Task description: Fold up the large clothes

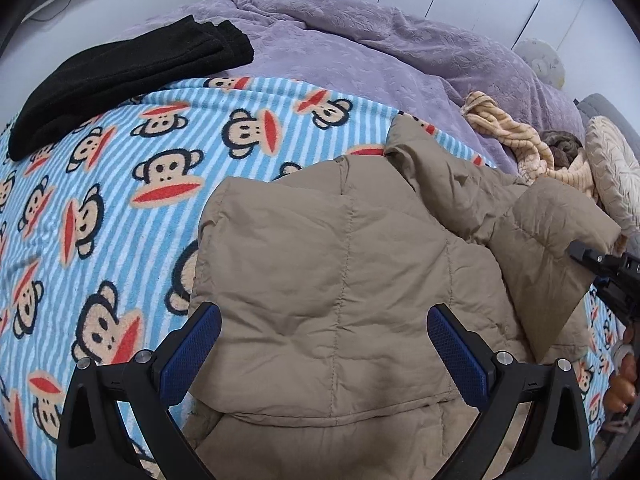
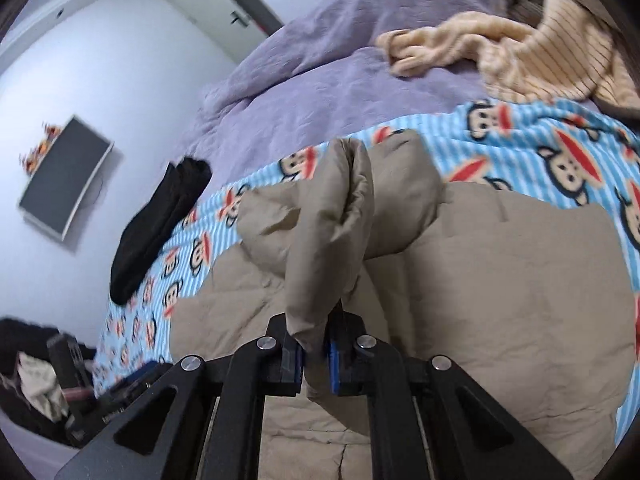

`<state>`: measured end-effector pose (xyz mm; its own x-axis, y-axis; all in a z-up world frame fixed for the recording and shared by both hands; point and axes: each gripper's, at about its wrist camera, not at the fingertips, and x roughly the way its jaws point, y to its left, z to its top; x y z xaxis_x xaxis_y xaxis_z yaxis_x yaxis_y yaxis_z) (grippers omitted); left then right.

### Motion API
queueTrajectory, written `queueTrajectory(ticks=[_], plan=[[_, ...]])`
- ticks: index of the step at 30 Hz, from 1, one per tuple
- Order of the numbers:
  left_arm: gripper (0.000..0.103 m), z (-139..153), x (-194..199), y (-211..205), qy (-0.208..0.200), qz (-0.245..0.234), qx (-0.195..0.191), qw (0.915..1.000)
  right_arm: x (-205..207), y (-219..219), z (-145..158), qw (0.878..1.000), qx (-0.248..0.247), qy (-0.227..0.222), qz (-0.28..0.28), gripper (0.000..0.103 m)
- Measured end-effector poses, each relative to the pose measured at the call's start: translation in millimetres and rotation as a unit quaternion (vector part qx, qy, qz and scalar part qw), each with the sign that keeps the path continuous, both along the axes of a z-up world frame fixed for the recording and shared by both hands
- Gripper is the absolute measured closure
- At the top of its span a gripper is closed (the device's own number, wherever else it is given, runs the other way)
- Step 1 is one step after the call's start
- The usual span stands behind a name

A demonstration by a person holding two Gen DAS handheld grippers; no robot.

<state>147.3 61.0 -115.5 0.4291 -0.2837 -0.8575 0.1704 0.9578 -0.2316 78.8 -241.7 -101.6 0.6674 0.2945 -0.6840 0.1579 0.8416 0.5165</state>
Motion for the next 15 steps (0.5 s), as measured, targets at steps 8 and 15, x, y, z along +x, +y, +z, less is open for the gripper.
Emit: queueTrajectory(ticks=[8, 15], plan=[[0.000, -4, 0, 25, 0.039, 0.022, -0.109, 0.9930, -9, 102, -41, 0.981, -0.131, 0.056, 0.130, 0.090], [0.000, -9, 0, 0, 0.075, -0.023, -0.155, 0.9848, -43, 79, -41, 0.983, -0.121, 0.075, 0.119, 0.034]])
